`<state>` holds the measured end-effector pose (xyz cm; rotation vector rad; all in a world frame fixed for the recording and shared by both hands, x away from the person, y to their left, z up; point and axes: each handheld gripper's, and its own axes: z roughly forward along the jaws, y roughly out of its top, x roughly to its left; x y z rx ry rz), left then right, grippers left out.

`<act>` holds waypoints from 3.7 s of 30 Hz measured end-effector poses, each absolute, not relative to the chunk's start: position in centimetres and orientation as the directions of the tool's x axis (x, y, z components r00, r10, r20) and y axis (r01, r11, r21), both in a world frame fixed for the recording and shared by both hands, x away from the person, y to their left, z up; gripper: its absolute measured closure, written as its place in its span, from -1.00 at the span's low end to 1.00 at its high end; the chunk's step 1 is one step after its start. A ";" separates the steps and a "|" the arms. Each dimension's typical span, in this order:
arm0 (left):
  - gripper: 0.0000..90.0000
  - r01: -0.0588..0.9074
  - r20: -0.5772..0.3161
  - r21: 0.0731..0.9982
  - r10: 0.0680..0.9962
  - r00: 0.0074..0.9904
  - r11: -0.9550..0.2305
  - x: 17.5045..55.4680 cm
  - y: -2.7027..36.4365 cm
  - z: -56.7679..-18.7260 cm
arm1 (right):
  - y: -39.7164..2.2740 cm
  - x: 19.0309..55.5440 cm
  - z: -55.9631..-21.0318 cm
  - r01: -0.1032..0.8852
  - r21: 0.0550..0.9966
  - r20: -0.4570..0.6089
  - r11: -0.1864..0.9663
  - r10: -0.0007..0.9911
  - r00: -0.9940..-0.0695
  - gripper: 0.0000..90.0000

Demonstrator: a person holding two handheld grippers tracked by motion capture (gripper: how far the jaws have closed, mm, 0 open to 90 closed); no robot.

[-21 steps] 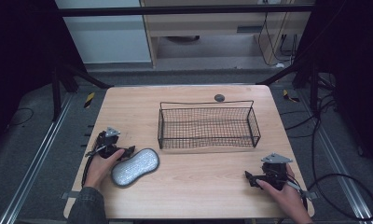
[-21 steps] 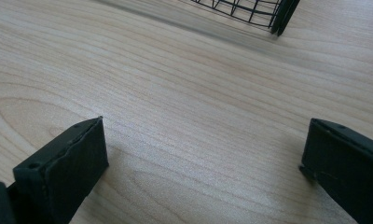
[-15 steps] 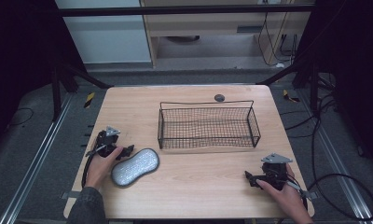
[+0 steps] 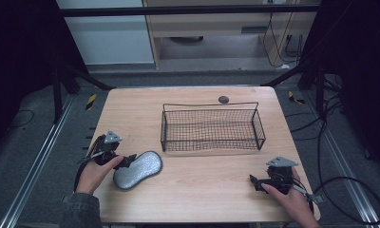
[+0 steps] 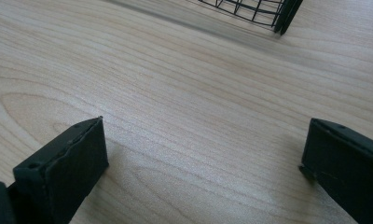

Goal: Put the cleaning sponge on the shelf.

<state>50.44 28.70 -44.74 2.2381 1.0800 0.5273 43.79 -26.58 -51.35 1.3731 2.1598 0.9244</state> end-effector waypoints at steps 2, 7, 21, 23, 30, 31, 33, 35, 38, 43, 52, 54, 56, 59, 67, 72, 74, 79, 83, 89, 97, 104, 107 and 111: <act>-0.93 0.557 0.103 0.643 0.780 0.618 -0.526 50.2 28.3 -44.6 | -26.6 43.8 -51.4 0.627 0.722 0.004 0.292 0.905 -0.426 -0.99; -0.92 0.540 0.153 0.582 0.734 0.661 -0.608 49.7 27.2 -44.0 | -26.6 43.8 -51.4 0.626 0.722 0.003 0.293 0.904 -0.427 -0.99; -0.92 0.520 0.154 0.504 0.664 0.732 -0.690 49.0 25.2 -43.9 | -26.6 43.8 -51.4 0.622 0.724 -0.003 0.300 0.902 -0.432 -0.99; -0.92 0.519 0.150 0.494 0.656 0.739 -0.698 49.0 24.8 -44.1 | -26.6 43.8 -51.4 0.622 0.724 -0.003 0.300 0.902 -0.432 -0.99; -0.92 0.505 0.156 0.479 0.636 0.756 -0.718 48.9 24.1 -44.1 | -26.6 43.8 -51.4 0.621 0.724 -0.003 0.300 0.902 -0.432 -0.99; -0.92 0.508 0.156 0.468 0.633 0.758 -0.723 48.9 24.0 -44.2 | -26.6 43.8 -51.4 0.621 0.724 -0.003 0.301 0.902 -0.432 -0.99; -0.92 0.506 0.162 0.456 0.627 0.762 -0.732 48.9 23.9 -44.2 | -26.6 43.8 -51.4 0.621 0.724 -0.003 0.300 0.902 -0.433 -0.99; -0.92 0.508 0.161 0.455 0.628 0.761 -0.732 48.9 23.8 -44.2 | -26.6 43.8 -51.4 0.621 0.724 -0.003 0.301 0.901 -0.433 -0.99; -0.92 0.511 0.155 0.448 0.627 0.764 -0.734 49.0 23.7 -44.3 | -26.6 43.8 -51.4 0.621 0.724 -0.003 0.301 0.901 -0.433 -0.99; -0.92 0.527 0.142 0.413 0.625 0.768 -0.743 49.2 23.4 -45.1 | -26.7 43.8 -51.4 0.621 0.724 -0.003 0.302 0.901 -0.434 -0.99; -0.92 0.526 0.132 0.417 0.622 0.772 -0.741 49.3 23.2 -45.4 | -26.7 43.8 -51.4 0.621 0.724 -0.003 0.302 0.901 -0.434 -0.99; -0.91 0.522 0.134 0.413 0.617 0.775 -0.746 49.4 23.3 -45.3 | -26.7 43.8 -51.4 0.621 0.724 -0.003 0.302 0.901 -0.434 -0.99; -0.91 0.521 0.129 0.428 0.620 0.774 -0.739 49.4 23.3 -45.2 | -26.7 43.8 -51.4 0.621 0.724 -0.003 0.302 0.901 -0.434 -0.99; -0.88 0.529 0.114 0.441 0.630 0.768 -0.725 49.5 23.4 -45.3 | -26.7 43.8 -51.4 0.620 0.724 -0.003 0.302 0.900 -0.435 -0.99; -0.88 0.536 0.112 0.413 0.625 0.773 -0.737 50.0 23.6 -46.0 | -26.7 43.8 -51.4 0.619 0.723 -0.004 0.306 0.898 -0.440 -0.99; -0.90 0.531 0.106 0.399 0.613 0.783 -0.748 49.7 23.6 -46.1 | -26.7 43.8 -51.4 0.619 0.723 -0.004 0.306 0.898 -0.440 -0.99; -0.91 0.521 0.106 0.391 0.599 0.794 -0.759 49.5 23.6 -46.0 | -26.7 43.8 -51.4 0.619 0.723 -0.004 0.307 0.898 -0.440 -0.99; -0.92 0.529 0.090 0.369 0.596 0.798 -0.764 49.8 23.6 -46.9 | -26.7 43.8 -51.4 0.619 0.723 -0.004 0.306 0.898 -0.440 -0.99; -0.92 0.533 0.097 0.343 0.594 0.799 -0.774 50.0 23.6 -47.4 | -26.7 43.8 -51.4 0.619 0.724 -0.004 0.307 0.898 -0.440 -0.99; -0.94 0.556 0.067 0.372 0.619 0.783 -0.743 50.4 24.2 -47.9 | -26.7 43.8 -51.4 0.619 0.723 -0.003 0.307 0.898 -0.441 -0.99; -0.91 0.589 0.017 0.405 0.650 0.760 -0.699 50.9 24.9 -48.3 | -26.7 43.8 -51.4 0.619 0.723 -0.004 0.308 0.897 -0.442 -0.99; -0.89 0.579 0.048 0.452 0.667 0.744 -0.679 50.5 25.4 -46.5 | -26.7 43.8 -51.4 0.619 0.723 -0.003 0.307 0.897 -0.441 -0.99; -0.89 0.558 0.057 0.482 0.660 0.749 -0.675 50.3 25.6 -45.8 | -26.7 43.8 -51.4 0.619 0.722 -0.004 0.308 0.897 -0.442 -0.99; -0.88 0.528 0.084 0.510 0.650 0.755 -0.679 49.8 25.7 -44.8 | -26.7 43.8 -51.4 0.619 0.722 -0.004 0.308 0.897 -0.442 -0.99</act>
